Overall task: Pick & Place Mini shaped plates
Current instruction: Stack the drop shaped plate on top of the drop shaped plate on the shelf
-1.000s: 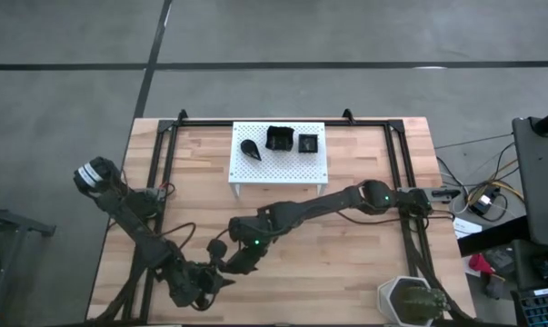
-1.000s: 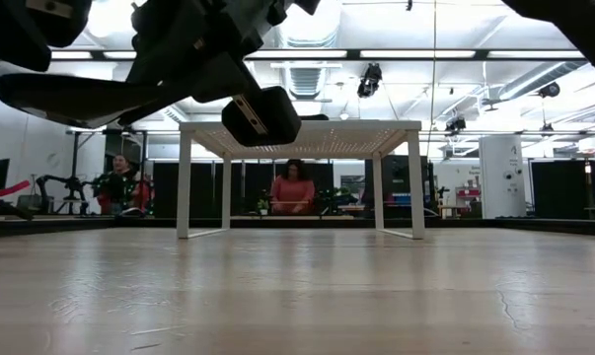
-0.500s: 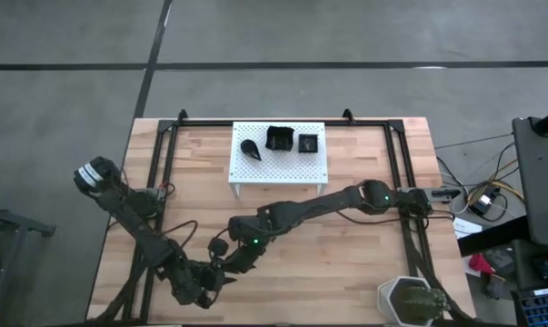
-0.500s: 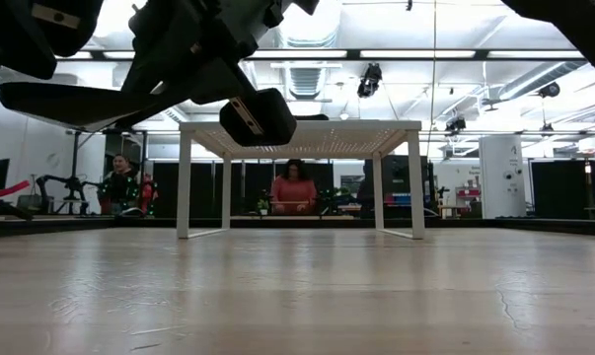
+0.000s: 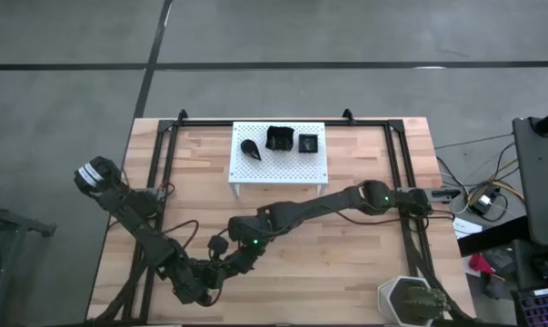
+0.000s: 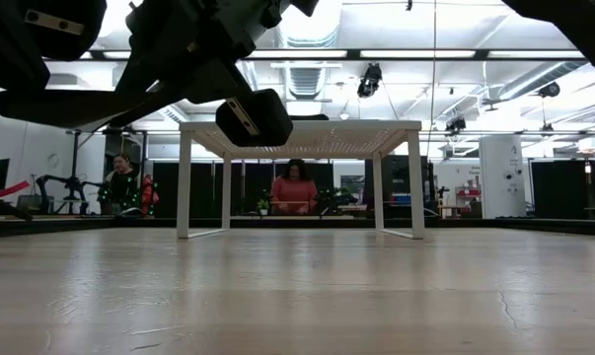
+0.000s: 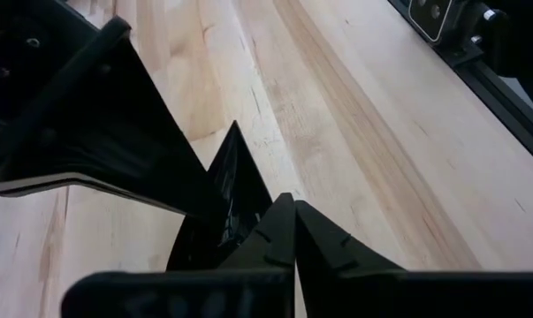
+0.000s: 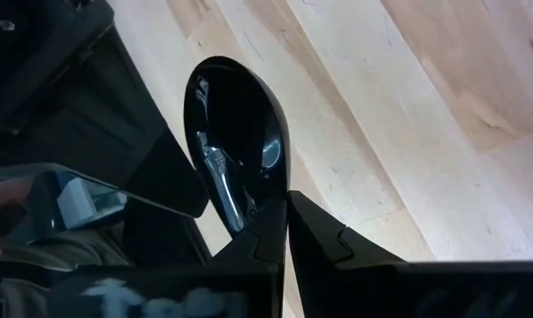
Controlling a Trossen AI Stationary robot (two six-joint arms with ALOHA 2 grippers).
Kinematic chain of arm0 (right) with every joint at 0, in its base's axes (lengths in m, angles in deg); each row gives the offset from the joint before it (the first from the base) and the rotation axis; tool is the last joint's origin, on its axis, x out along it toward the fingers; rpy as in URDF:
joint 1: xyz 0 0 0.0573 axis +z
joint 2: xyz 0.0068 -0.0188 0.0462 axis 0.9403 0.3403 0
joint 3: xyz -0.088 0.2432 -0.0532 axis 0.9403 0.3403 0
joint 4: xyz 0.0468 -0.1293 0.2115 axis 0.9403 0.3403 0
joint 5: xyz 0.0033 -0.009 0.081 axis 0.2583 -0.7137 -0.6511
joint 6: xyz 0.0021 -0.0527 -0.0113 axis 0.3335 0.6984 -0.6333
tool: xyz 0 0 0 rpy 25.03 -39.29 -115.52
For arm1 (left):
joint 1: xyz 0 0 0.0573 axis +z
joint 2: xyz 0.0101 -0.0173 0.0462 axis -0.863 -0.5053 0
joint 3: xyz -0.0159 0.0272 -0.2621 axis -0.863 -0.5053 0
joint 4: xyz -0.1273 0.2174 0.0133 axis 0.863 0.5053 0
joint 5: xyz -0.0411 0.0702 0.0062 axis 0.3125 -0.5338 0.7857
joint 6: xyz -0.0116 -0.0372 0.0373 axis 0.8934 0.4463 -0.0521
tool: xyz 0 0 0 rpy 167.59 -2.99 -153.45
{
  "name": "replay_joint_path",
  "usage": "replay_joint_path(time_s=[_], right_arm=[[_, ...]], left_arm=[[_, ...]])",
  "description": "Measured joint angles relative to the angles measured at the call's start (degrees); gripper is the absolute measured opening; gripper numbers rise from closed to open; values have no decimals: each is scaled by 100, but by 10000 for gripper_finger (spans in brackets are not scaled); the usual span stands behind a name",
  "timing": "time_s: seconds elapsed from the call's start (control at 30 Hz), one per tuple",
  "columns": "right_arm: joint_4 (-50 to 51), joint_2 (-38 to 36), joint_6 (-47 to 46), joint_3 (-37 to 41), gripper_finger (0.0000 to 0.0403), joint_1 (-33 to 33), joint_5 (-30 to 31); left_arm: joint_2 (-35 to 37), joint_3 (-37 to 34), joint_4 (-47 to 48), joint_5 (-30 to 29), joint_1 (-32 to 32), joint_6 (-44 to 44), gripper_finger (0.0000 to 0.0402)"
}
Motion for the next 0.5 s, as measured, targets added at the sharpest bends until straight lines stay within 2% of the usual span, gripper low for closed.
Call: replay_joint_path(time_s=[0.5], right_arm=[[-15,-11,241,0,9,3,-89]], left_arm=[[-2,0,20,88,-28,-140,1]])
